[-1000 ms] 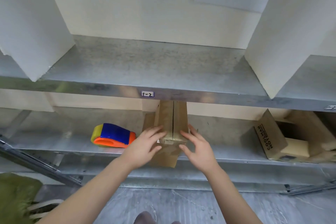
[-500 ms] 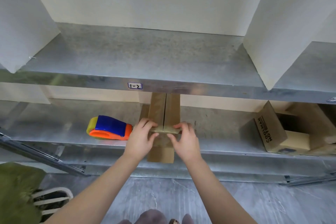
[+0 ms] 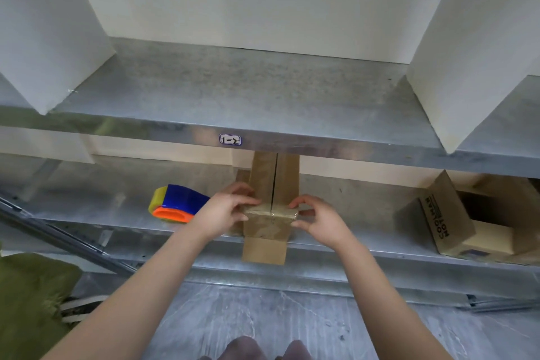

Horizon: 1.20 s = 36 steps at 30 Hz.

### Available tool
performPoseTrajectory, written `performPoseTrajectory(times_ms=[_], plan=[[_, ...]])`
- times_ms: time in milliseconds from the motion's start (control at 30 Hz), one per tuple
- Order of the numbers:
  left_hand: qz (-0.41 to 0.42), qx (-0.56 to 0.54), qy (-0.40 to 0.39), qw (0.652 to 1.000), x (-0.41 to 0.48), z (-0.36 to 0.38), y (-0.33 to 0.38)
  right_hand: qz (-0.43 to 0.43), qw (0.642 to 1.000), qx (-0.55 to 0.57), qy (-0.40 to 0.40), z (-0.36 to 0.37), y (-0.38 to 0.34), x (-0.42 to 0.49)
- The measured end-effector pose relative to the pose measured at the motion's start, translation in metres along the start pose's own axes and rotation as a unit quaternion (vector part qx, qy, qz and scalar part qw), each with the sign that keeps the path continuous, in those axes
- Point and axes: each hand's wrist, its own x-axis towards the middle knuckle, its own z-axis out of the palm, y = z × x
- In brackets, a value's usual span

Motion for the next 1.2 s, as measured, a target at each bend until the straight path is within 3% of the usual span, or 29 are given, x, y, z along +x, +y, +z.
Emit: performPoseTrajectory(times_ms=[100,300,533,700,833,1000,1200], plan=[[-0.006,-0.03,0.014,0.999,-0.001,0.004,0.0,0.004,0.999,0.038,0.018,0.002,0.001,-0.005],[-0.049,-0.053,0.139,0.988,-0.01,0.037,0.01,0.03,0.987,0.071,0.142,0.031,0.002,-0.009],[-0.057,-0.02,0.135,0.989,-0.006,0.033,0.012,0.045,0.982,0.123,0.134,0.029,0.005,-0.009],[-0.08,-0.102,0.118,0.985,-0.008,0.023,0.008,0.047,0.973,0.195,0.116,0.03,0.008,-0.01],[-0.128,-0.138,0.16,0.969,-0.011,0.035,0.01,0.058,0.976,0.165,0.126,0.035,0.003,-0.011],[-0.188,-0.246,0.115,0.944,-0.01,0.025,0.02,0.077,0.979,0.139,0.127,0.028,0.002,-0.016],[-0.196,-0.182,0.046,0.963,-0.005,0.032,0.039,0.121,0.962,0.206,0.131,0.032,0.001,-0.016]])
